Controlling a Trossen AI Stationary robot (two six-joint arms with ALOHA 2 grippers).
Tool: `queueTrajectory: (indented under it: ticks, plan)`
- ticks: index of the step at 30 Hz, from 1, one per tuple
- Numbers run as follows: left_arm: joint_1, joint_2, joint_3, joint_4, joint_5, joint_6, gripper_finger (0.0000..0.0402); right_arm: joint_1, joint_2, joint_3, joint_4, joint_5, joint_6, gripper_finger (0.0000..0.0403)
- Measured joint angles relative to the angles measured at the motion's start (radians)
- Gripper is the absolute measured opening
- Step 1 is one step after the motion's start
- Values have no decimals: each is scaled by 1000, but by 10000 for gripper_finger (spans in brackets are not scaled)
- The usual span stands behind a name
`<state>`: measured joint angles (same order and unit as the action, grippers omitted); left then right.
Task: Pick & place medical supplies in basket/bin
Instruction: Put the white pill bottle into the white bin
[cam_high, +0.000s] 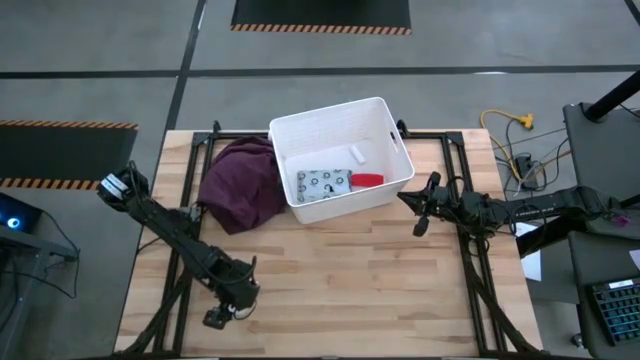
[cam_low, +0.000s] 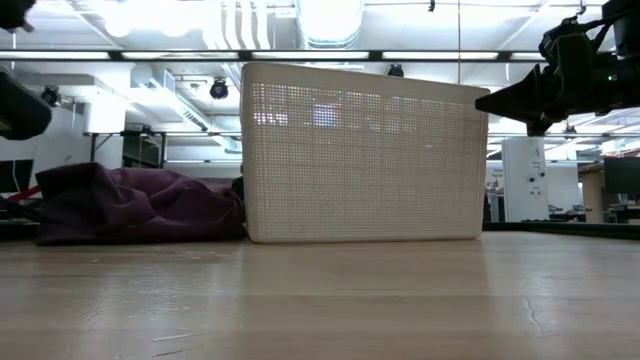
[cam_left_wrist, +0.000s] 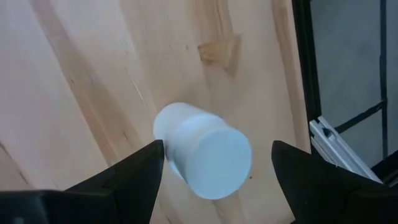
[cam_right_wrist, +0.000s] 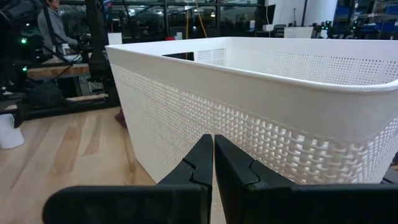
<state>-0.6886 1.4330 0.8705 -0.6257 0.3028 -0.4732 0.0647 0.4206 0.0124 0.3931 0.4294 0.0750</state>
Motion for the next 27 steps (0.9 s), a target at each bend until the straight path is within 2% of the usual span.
queueTrajectory:
  ticks: [5, 9, 18, 22, 27]
  plan:
    - [-5, 2, -1, 11, -49, 3, 279, 0, 0, 0, 0, 0, 0, 9]
    - [-12, 34, -3, 29, -47, 51, 279, 0, 0, 0, 0, 1, 0, 9]
    - [-13, 105, -3, 25, -47, 54, 274, 1, 0, 0, 0, 1, 3, 9]
    - [-13, 127, -3, 32, -45, 54, 246, 1, 0, 0, 0, 1, 4, 9]
    - [-13, 128, 0, 41, -45, 54, 190, 1, 0, 0, 0, 1, 4, 9]
